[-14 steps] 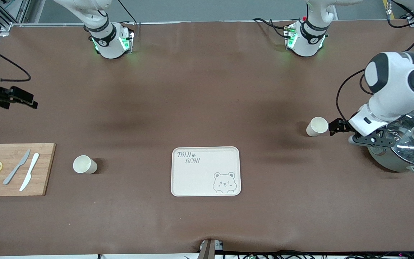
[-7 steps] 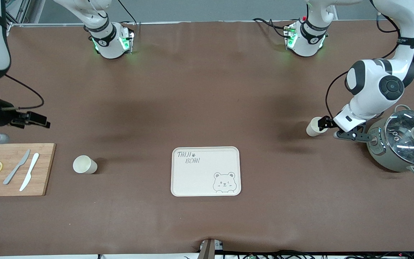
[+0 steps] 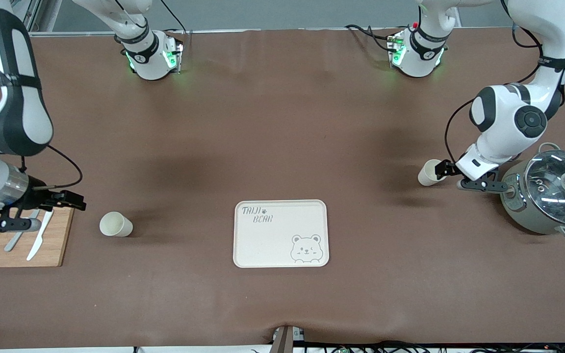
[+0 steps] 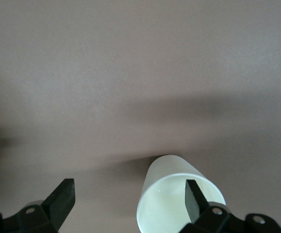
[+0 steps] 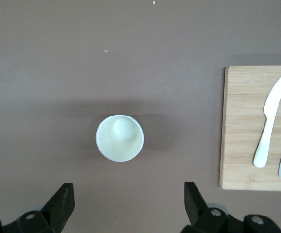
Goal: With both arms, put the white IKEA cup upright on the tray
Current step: 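Close the left gripper and the right gripper on the lying cups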
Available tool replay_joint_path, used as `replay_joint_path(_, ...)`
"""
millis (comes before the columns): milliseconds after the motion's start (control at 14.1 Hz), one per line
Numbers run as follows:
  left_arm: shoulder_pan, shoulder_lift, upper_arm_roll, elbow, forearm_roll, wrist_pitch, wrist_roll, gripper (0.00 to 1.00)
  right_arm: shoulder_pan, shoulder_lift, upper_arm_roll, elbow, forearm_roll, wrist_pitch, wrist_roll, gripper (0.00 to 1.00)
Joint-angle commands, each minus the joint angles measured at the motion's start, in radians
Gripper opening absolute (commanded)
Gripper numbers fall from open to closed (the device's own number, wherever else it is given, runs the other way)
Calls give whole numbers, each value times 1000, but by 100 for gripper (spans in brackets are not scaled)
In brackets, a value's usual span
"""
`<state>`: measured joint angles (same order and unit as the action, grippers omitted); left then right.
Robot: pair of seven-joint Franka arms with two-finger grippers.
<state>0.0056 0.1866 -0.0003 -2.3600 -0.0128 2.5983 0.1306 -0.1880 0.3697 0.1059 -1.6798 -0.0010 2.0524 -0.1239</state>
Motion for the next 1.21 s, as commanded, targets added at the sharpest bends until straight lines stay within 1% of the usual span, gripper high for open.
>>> replay_joint_path(0, 11, -24, -9, -73, 27, 77, -3, 100, -21, 60, 3, 32, -19, 40, -66, 100)
replay_joint_path(356, 11, -12, -9, -77, 27, 82, 15, 100, -11, 127, 1, 32, -30, 86, -69, 100)
replay_joint_path(569, 11, -9, -9, -77, 27, 82, 21, 100, -18, 184, 0, 34, -30, 159, -69, 100)
replay_joint_path(711, 11, -1, -9, -77, 27, 82, 23, 100, -18, 201, -2, 34, -31, 166, -71, 100)
replay_joint_path(853, 11, 14, -9, -74, 28, 82, 23, 100, -21, 216, -2, 34, -59, 167, -71, 100)
replay_joint_path(996, 11, 20, -9, -71, 27, 82, 23, 100, -24, 236, -2, 32, -74, 211, -71, 100)
replay_joint_path(1138, 11, 22, -9, -70, 28, 82, 23, 100, -25, 253, -3, 31, -74, 227, -71, 100)
